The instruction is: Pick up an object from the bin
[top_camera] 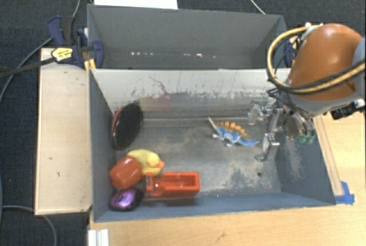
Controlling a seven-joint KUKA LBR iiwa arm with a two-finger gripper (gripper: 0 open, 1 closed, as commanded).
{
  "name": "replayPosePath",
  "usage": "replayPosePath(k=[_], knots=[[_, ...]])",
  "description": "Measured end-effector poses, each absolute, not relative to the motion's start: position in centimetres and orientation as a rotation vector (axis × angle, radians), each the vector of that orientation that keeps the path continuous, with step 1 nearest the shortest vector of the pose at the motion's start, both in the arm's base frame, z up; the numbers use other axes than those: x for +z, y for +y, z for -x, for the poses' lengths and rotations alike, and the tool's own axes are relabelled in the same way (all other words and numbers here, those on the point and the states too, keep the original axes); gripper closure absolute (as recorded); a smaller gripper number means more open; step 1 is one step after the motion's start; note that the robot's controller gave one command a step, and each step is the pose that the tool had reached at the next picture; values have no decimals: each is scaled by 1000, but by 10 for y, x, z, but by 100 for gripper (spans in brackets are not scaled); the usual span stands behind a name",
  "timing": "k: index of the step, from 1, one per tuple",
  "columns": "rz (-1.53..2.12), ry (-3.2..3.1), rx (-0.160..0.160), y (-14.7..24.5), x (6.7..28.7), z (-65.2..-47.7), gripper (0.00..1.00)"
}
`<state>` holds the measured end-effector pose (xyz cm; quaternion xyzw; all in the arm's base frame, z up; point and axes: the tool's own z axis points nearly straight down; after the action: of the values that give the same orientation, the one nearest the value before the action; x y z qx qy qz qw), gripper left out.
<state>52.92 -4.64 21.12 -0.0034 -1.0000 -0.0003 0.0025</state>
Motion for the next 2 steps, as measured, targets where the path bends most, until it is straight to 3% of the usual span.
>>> replayPosePath(k=[1, 2], knots=[[7, -3145, 0, -46, 216, -531, 0], [-3, -3145, -1, -27, 110, -541, 0]])
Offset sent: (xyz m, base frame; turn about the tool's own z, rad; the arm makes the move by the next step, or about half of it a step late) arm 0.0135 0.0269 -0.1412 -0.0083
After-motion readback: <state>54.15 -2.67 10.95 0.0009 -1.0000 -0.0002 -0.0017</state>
